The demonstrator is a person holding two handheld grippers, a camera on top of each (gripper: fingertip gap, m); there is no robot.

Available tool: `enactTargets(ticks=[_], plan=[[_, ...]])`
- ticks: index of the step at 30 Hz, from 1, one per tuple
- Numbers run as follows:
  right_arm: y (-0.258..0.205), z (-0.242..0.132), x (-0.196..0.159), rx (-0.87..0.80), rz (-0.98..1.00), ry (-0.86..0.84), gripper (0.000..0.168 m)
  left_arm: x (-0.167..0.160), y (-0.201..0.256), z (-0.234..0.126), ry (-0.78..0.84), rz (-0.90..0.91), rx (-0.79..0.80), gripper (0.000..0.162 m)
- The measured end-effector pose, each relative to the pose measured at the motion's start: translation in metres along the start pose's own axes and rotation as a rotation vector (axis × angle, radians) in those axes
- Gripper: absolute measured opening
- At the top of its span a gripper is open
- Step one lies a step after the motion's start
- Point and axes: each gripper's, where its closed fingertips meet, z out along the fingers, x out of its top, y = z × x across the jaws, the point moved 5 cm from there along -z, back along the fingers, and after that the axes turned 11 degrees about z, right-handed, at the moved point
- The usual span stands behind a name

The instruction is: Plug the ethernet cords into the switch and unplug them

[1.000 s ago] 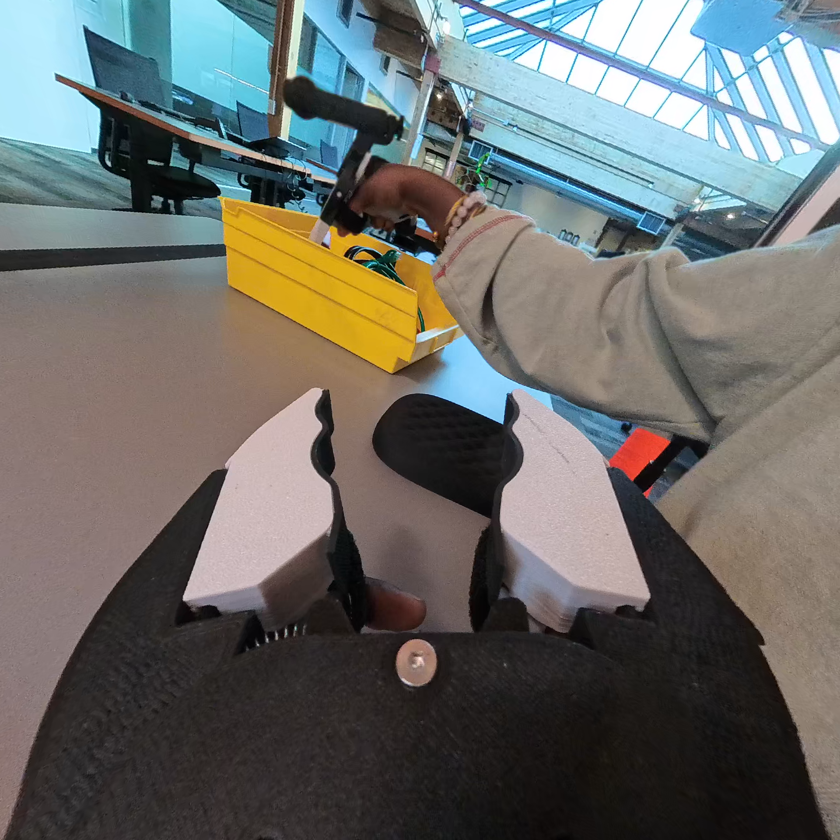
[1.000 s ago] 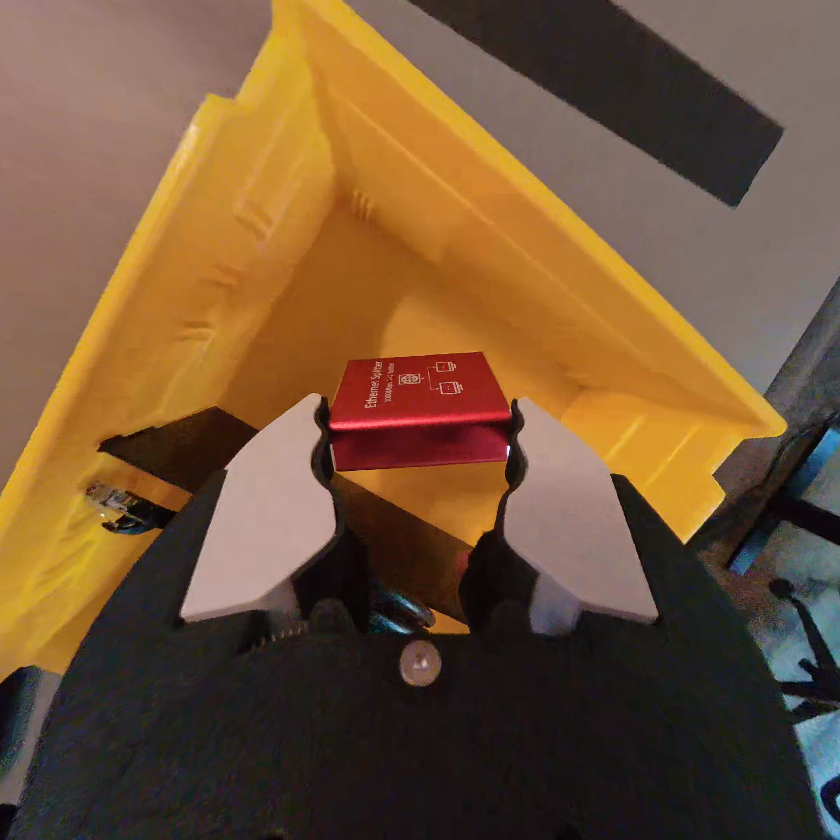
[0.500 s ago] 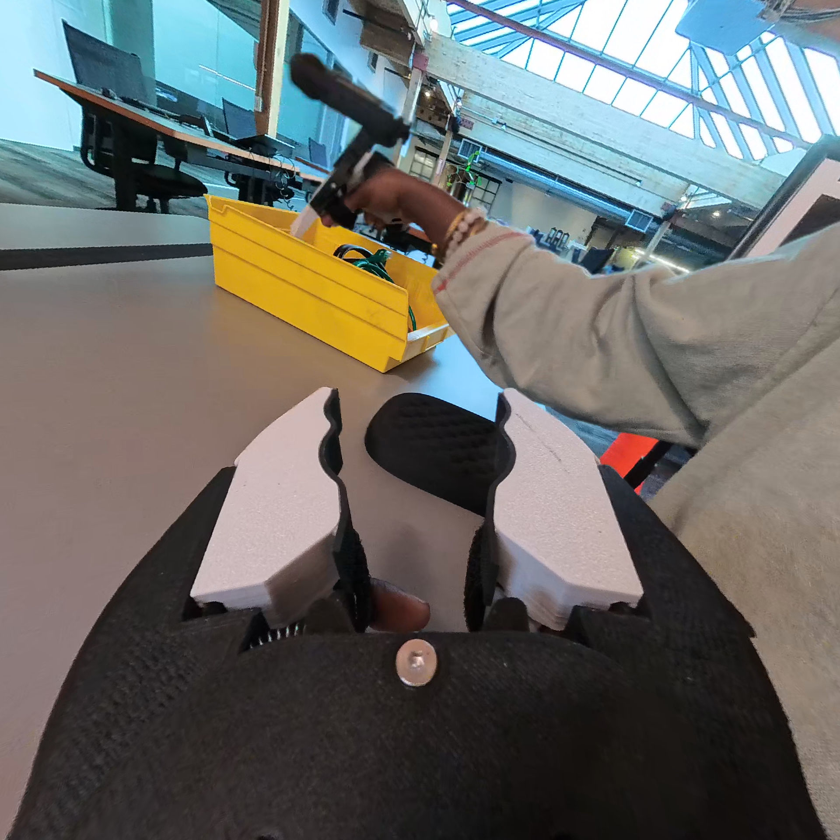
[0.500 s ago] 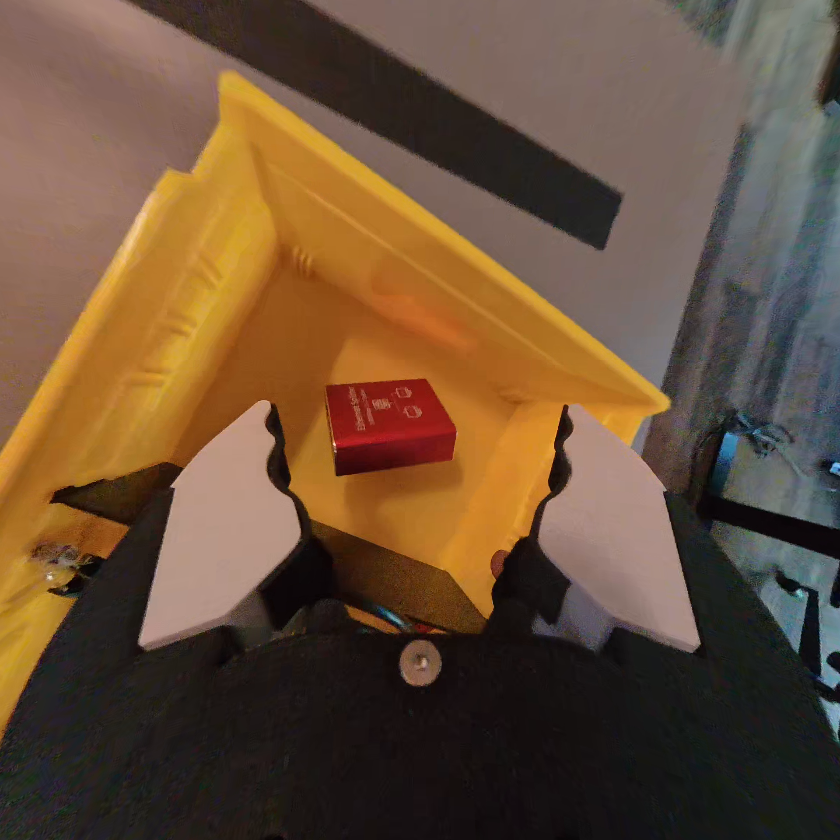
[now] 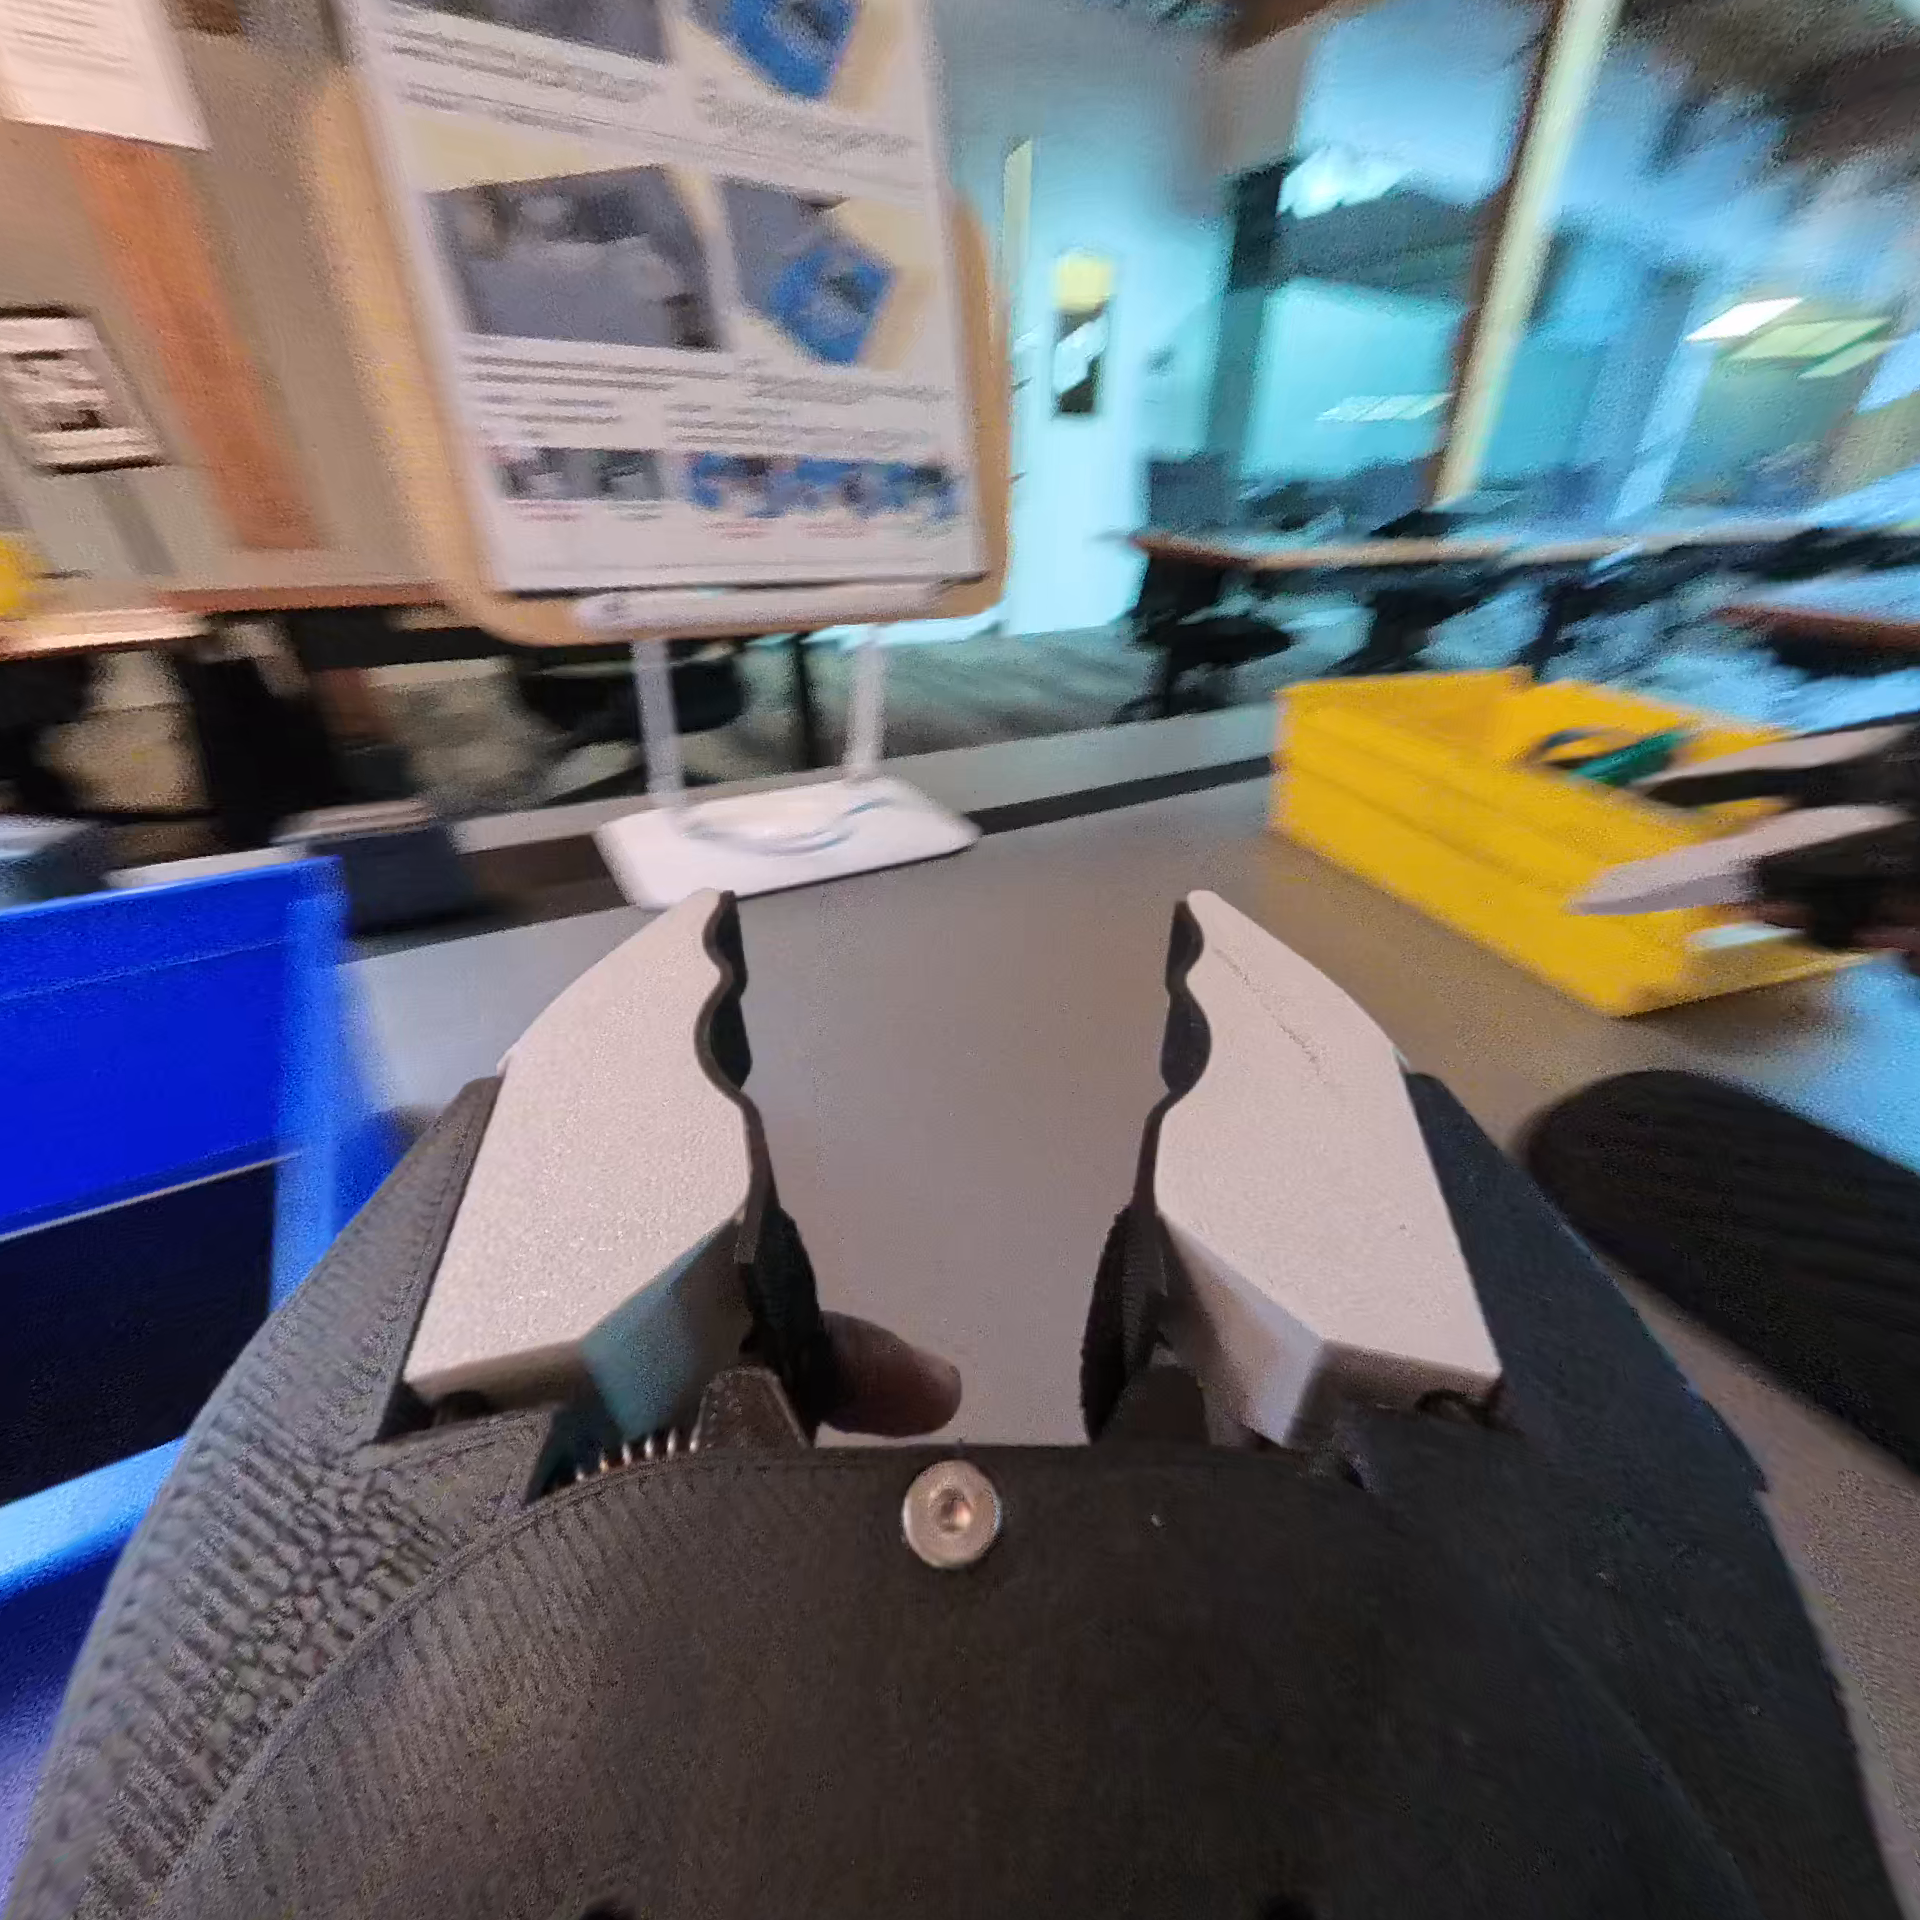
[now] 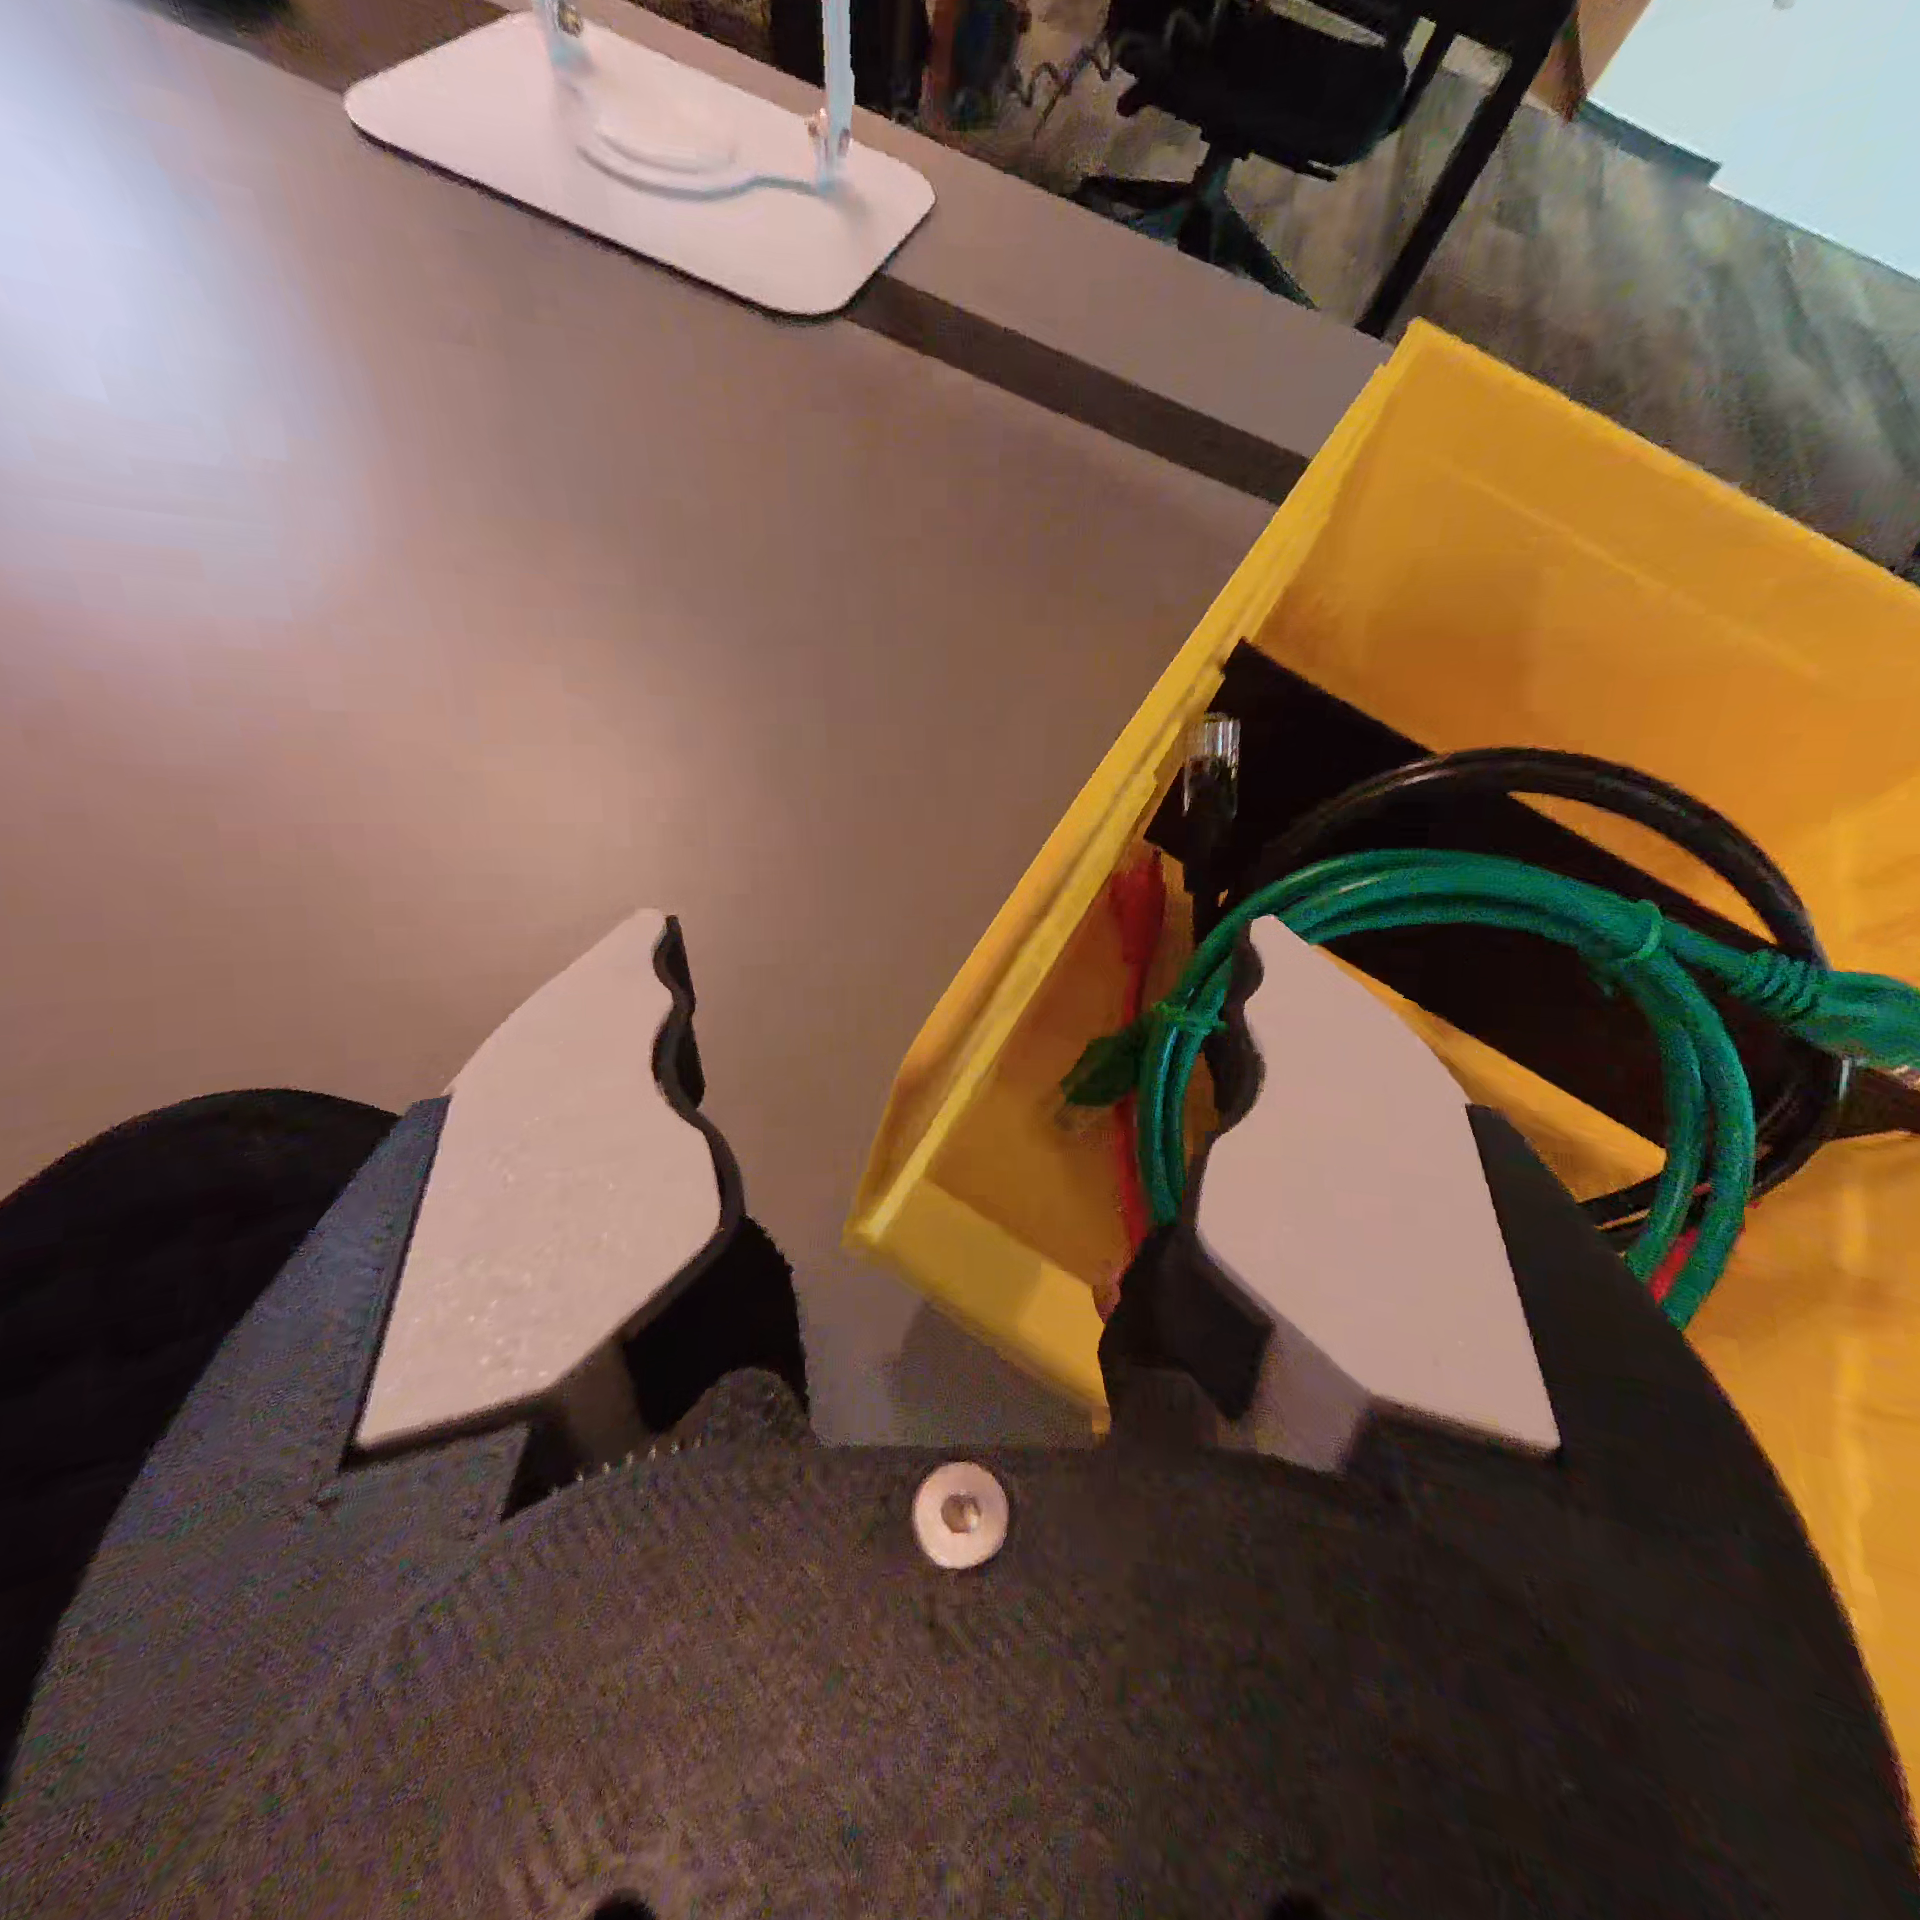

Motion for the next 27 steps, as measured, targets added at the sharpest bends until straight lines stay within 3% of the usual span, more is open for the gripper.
enactTargets(ticks=[4, 8, 9, 10, 16, 27], plan=[[-0.001, 0.010, -0.013, -0.049, 0.025, -0.029, 0.073, -0.027, -0.063, -0.021, -0.383, 0.203, 0.252, 0.075], [-0.003, 0.019, -0.017, -0.060, 0.012, -0.035, 0.039, -0.063, -0.073, -0.031, -0.645, 0.141, 0.137, 0.046], [-0.002, 0.019, -0.017, -0.089, -0.009, -0.039, 0.030, -0.068, -0.072, -0.030, -0.663, 0.109, 0.108, 0.046], [-0.004, 0.021, -0.016, -0.086, -0.027, -0.041, 0.030, -0.069, -0.074, -0.029, -0.632, 0.123, 0.125, 0.039], [-0.032, 0.027, -0.011, -0.029, -0.078, -0.056, 0.031, -0.071, -0.071, -0.019, -0.578, 0.160, 0.163, 0.034], [-0.127, 0.040, -0.001, 0.233, -0.188, -0.085, 0.040, -0.067, -0.040, 0.015, -0.523, 0.112, 0.030, 0.040]])
